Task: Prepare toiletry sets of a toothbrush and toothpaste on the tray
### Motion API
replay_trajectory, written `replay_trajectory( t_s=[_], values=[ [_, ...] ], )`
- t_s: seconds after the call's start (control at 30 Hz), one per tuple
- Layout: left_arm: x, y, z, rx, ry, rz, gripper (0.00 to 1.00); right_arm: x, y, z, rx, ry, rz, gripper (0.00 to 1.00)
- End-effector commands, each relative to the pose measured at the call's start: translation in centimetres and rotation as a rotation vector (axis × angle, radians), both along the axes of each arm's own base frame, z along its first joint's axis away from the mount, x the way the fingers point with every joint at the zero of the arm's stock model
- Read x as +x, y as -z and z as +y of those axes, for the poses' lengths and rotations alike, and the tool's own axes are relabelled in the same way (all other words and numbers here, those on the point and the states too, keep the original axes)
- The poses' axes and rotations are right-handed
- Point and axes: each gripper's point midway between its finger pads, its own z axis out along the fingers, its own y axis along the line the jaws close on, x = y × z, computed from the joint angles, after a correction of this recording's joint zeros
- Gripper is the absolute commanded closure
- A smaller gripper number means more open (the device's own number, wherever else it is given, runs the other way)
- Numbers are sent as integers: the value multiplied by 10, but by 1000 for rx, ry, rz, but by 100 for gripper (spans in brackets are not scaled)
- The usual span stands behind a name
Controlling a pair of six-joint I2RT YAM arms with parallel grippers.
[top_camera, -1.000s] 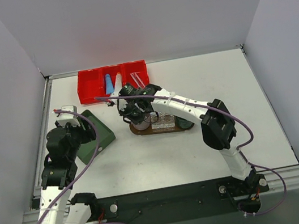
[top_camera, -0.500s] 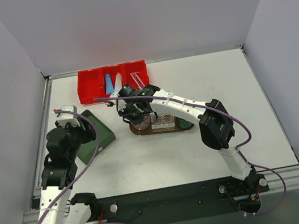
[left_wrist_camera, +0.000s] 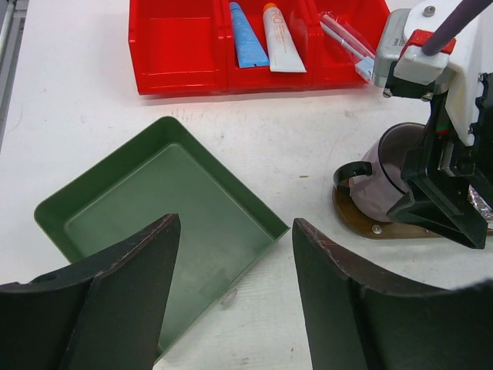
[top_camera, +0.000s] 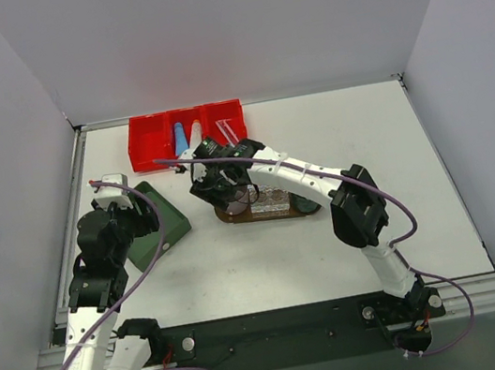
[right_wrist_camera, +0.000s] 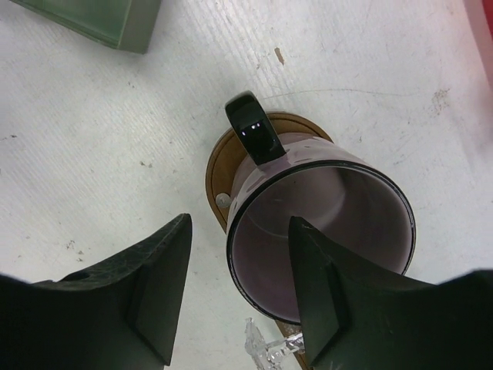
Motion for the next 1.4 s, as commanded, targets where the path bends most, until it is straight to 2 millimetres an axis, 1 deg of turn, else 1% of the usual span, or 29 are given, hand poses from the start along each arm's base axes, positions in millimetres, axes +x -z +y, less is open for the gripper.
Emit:
replay_trajectory(
  t_s=[0.0,0.07,0.2,0.27,0.3,0.37,0.4,0.43,0.53,0.6,0.63,0.8,0.83,0.87,0.9,0.93,0.97,1.0,1.03,1.07,1.1,1.13,1.2,1.23,1.27,1.3,1.33,1.37],
  values=[
    [2,-24,0,-2,-3,-64,30,4,-32,7,50,25,-44,50],
    [2,-25,1,-1,-6,-64,30,3,-41,10,78,35,-46,48],
    [1,-26,0,1,-8,-66,30,4,-52,13,117,55,-42,45],
    [0,-27,4,5,-30,-65,30,5,-59,11,139,73,-39,43],
    [-1,-31,6,-2,-44,-77,30,4,-60,11,145,78,-35,42],
    [-2,-35,13,2,-85,-95,30,4,-72,11,174,84,-50,40],
    [-4,-39,16,-4,-98,-110,30,2,-72,10,184,90,-45,40],
    [-5,-41,20,-2,-124,-120,30,2,-85,12,219,91,-64,40],
    [-9,-45,27,-4,-160,-140,30,-1,-104,11,282,99,-83,38],
    [-11,-48,31,-6,-180,-153,30,-2,-113,9,309,106,-90,37],
    [-11,-48,31,-6,-182,-154,30,-4,-120,8,339,113,-90,36],
    [-8,-47,29,-3,-175,-153,30,-7,-137,-2,417,121,-105,34],
    [-8,-47,29,-3,-177,-153,31,-8,-153,-4,467,135,-121,34],
    [-8,-48,29,-4,-177,-156,32,-10,-149,-9,468,151,-113,33],
    [-7,-46,29,-2,-177,-152,33,-12,-150,-11,479,155,-115,33],
    [-6,-47,29,-4,-177,-152,33,-10,-166,-17,520,167,-142,33],
    [-5,-47,28,-4,-174,-152,34,-12,-160,-22,521,190,-130,32],
    [-4,-47,27,-5,-171,-148,34,-12,-163,-26,536,204,-130,32],
    [-4,-48,24,-7,-159,-151,34,-9,-176,-35,576,224,-153,32],
    [-3,-48,22,-9,-153,-149,35,-9,-177,-40,588,239,-153,32],
    [-1,-45,19,-9,-144,-140,36,-13,-178,-48,608,261,-139,32],
    [0,-47,15,-15,-130,-143,36,-7,-181,-55,629,285,-151,32],
    [5,-47,11,-23,-116,-136,37,-10,-179,-68,649,320,-138,32],
    [7,-50,9,-27,-111,-141,37,-10,-180,-71,664,327,-136,32],
    [10,-52,4,-33,-96,-148,37,-5,-178,-80,669,354,-137,32],
    [17,-48,0,-31,-87,-128,37,-7,-183,-87,683,365,-145,32],
    [22,-48,-3,-30,-78,-123,38,-9,-174,-93,679,385,-124,33],
    [27,-55,-9,-32,-59,-127,38,-5,-170,-102,675,410,-125,33]
  ],
)
